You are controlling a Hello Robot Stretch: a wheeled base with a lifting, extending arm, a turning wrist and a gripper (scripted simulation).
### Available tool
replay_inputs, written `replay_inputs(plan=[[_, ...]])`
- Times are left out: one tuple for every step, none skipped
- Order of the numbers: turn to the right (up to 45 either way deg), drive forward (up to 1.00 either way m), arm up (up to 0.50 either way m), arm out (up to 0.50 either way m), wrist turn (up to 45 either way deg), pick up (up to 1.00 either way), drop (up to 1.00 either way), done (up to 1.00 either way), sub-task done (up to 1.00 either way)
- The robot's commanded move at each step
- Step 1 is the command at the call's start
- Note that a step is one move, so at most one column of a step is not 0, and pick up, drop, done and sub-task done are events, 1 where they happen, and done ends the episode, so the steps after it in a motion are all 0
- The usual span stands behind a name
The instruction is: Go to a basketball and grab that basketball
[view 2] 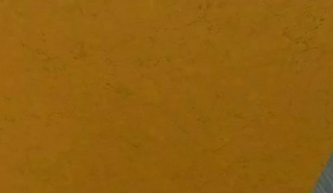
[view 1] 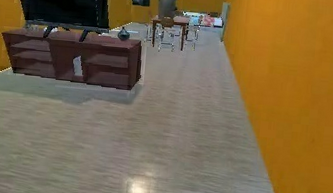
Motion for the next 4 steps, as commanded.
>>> replay_inputs(plan=[[3.0, 0.00, 0.00, 0.00, 0.0, 0.00, 0.00, 0.00, 0.00], [0.0, 1.00, 0.00, 0.00, 0.0, 0.00, 0.00, 0.00, 0.00], [0.0, 1.00, 0.00, 0.00, 0.0, 0.00, 0.00, 0.00, 0.00], [3.0, 0.00, 0.00, 0.00, 0.0, 0.00, 0.00, 0.00, 0.00]])
